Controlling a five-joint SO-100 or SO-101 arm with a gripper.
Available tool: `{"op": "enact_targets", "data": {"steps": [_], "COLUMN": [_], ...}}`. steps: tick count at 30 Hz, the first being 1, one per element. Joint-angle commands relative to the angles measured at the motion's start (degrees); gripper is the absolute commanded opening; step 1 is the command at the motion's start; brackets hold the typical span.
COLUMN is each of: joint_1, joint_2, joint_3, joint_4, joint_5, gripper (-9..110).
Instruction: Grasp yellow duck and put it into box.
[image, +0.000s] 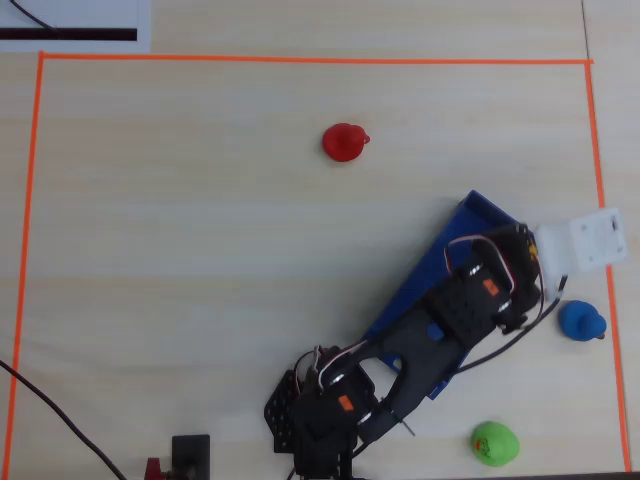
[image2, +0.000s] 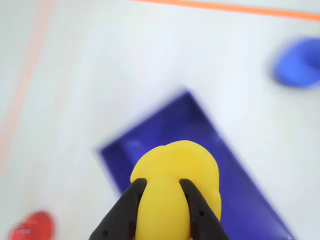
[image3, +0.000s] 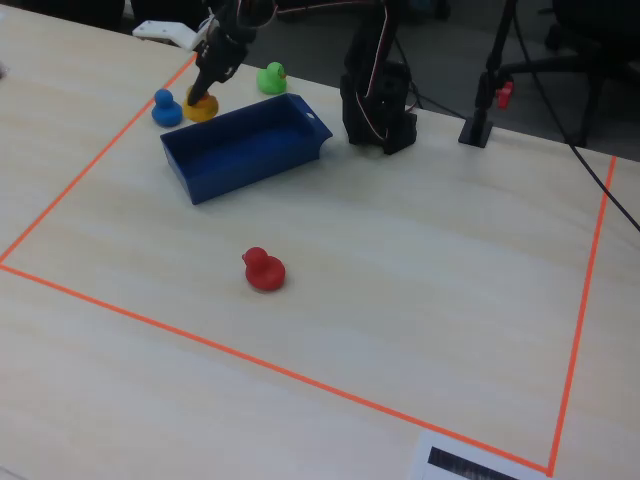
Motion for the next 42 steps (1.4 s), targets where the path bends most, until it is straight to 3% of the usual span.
{"op": "enact_targets", "data": {"steps": [1, 15, 16, 19, 30, 33, 36, 42], "joint_1": [2.46, -2.11, -2.11, -2.11, -2.02, -2.20, -5.19, -24.26], "joint_2": [10.99, 15.56, 15.56, 16.08, 16.08, 16.79, 18.19, 23.91], "joint_3": [13.45, 20.39, 20.48, 21.36, 20.39, 18.19, 13.36, 9.67], "joint_4": [-0.88, 0.26, -0.09, -0.79, -1.14, -0.09, 3.34, 6.33], "joint_5": [-3.25, -3.96, -3.96, -4.13, -3.52, -0.97, 4.39, 12.66], "gripper": [0, 0, 2, 24, 34, 28, 2, 0]}}
